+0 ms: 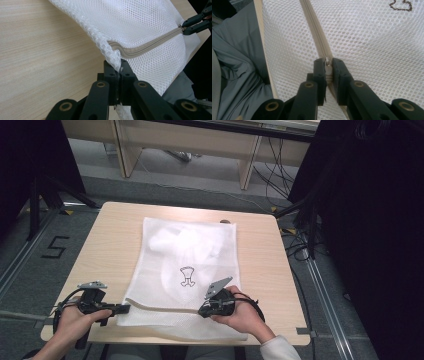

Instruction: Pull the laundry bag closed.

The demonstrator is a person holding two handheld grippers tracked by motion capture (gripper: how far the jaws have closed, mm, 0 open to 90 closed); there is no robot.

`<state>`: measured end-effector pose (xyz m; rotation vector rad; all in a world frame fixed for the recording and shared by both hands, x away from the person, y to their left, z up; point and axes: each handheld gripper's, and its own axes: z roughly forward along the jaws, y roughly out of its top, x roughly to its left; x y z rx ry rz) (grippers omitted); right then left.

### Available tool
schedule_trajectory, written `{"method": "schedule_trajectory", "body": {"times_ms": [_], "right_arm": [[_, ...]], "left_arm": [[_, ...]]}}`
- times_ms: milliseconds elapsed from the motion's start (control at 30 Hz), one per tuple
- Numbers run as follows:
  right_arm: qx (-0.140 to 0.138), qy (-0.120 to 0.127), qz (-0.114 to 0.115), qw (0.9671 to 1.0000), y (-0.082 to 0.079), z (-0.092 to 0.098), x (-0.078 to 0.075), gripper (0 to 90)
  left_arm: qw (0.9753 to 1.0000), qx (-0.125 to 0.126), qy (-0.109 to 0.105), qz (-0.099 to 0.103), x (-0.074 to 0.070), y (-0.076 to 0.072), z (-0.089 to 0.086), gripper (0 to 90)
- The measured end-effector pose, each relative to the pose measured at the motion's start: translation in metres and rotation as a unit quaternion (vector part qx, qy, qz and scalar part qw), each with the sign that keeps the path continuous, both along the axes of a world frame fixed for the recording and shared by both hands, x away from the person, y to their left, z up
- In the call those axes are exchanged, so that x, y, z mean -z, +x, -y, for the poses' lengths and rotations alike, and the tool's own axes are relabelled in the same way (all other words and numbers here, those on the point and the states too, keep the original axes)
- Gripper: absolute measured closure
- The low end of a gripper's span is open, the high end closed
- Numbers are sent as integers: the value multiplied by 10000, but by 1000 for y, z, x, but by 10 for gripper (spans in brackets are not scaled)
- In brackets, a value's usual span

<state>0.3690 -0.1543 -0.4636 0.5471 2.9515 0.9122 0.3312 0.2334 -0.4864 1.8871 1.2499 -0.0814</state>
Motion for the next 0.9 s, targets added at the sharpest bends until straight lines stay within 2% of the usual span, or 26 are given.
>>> {"method": "schedule_trajectory", "body": {"times_ms": [167,200,300,367,833,900], "right_arm": [[39,11,77,10000,0,3,1,828],[55,-4,2,10000,-1,4,0,828],[58,-31,55,10000,0,6,0,828],[64,-49,70,9999,-1,7,0,828],[62,-103,67,9999,-1,10,1,828],[69,-54,51,9999,-1,12,1,828]], "left_arm": [[10000,-3,-14,13,0,0,0,861],[10000,-3,-14,13,0,0,0,861],[10000,-6,27,26,0,0,0,861],[10000,-15,-19,16,0,0,0,861],[10000,-14,22,18,0,0,0,861],[10000,-2,35,16,0,0,-1,861]]}}
